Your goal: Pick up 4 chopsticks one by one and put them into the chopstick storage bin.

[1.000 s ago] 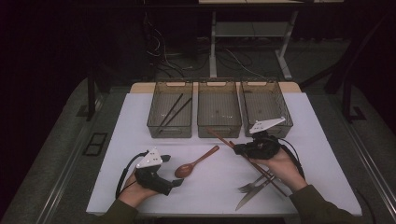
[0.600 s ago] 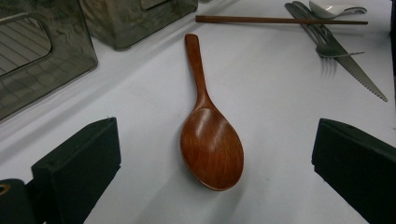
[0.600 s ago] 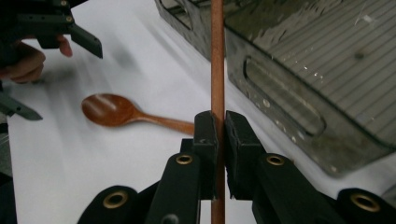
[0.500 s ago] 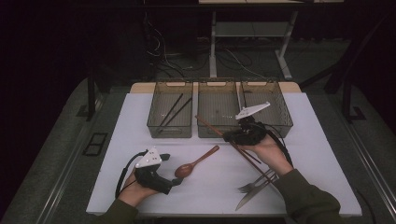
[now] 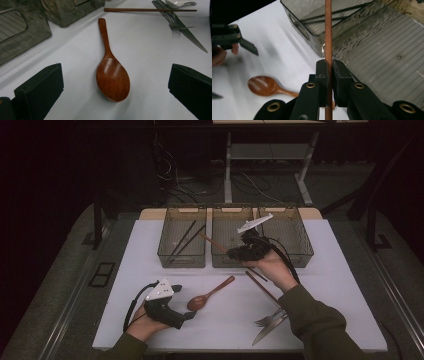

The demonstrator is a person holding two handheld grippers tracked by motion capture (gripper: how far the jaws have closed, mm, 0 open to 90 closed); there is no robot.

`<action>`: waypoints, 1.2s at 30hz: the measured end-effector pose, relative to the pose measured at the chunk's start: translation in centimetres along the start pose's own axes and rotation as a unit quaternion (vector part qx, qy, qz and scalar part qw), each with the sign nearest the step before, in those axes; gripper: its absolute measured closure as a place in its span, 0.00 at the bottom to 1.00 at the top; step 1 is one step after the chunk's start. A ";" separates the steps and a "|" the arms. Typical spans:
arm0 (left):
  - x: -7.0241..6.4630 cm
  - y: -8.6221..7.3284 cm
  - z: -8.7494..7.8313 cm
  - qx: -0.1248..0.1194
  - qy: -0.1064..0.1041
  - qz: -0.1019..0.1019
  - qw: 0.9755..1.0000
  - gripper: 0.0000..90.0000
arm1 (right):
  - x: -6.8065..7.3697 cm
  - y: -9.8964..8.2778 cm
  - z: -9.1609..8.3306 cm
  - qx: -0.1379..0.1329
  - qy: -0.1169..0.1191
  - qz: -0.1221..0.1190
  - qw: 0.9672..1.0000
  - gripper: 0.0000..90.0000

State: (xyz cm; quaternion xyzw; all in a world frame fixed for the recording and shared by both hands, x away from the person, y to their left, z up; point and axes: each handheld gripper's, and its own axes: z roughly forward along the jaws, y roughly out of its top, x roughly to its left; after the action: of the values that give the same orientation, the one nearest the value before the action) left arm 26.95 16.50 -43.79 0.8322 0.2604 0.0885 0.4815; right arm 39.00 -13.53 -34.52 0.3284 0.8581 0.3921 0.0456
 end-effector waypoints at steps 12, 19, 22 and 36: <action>-0.2 0.0 0.3 0.007 -0.010 0.005 1.000 0.00 | 0.1 3.2 2.4 0.009 0.001 0.005 1.000 0.92; -0.3 0.1 0.2 0.007 -0.009 0.010 1.000 0.00 | 0.2 5.0 4.2 0.017 -0.001 0.009 1.000 0.92; -0.3 0.1 0.2 0.008 -0.011 0.011 1.000 0.00 | 0.3 5.7 4.9 0.018 -0.004 0.011 1.000 0.92; -0.3 0.0 0.2 0.009 -0.015 0.020 1.000 0.00 | -0.5 8.0 9.1 0.034 -0.022 0.037 0.999 0.92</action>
State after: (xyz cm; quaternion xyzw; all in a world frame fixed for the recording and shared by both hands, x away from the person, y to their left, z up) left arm 26.80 16.14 -43.86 0.8426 0.2373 0.0832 0.4762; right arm 46.71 -4.18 -35.25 0.3698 0.8568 0.3572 0.0384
